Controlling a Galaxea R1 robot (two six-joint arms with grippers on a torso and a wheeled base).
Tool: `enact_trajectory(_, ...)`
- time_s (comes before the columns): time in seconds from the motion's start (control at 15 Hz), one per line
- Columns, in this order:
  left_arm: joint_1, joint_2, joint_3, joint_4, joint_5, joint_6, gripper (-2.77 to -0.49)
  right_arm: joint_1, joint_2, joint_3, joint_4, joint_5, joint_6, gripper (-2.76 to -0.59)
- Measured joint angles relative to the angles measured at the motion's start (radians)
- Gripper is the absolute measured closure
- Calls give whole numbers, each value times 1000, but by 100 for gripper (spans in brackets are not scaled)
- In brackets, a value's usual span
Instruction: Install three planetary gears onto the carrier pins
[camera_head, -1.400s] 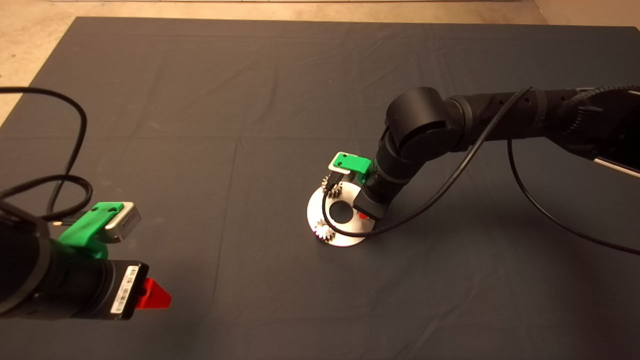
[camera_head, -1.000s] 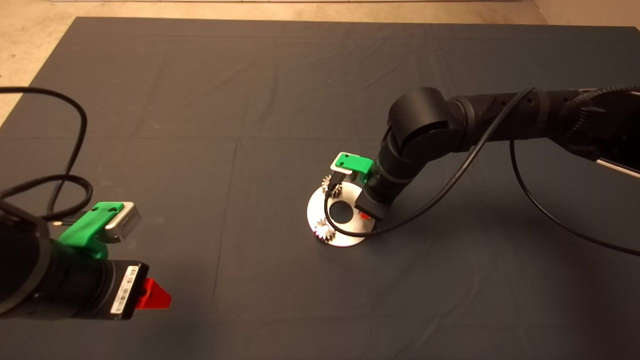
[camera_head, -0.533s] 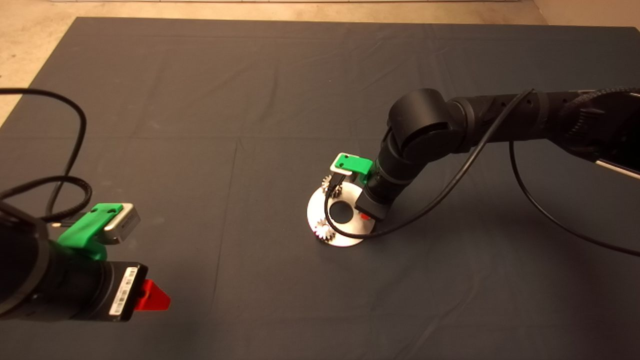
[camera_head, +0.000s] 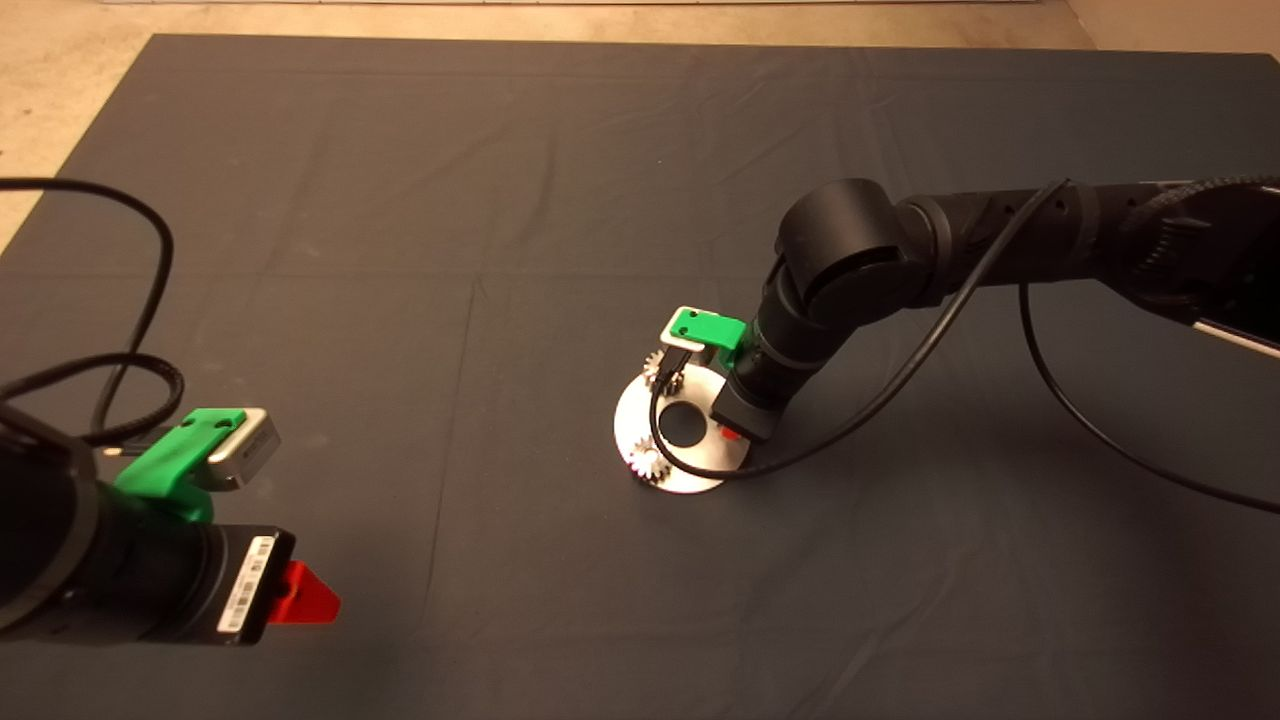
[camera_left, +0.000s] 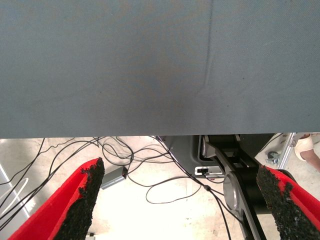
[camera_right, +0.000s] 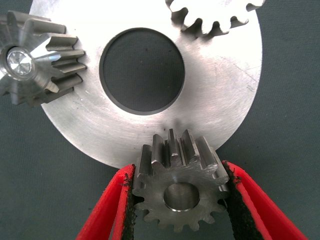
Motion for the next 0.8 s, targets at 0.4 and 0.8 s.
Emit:
enact_trajectory(0.4,0,0,0,0,0,0,-218,-7,-2,34,1,-7,0,-108)
enact_trajectory(0.8,0,0,0,0,0,0,-218,-8,-5,38,1,-5,0,-108)
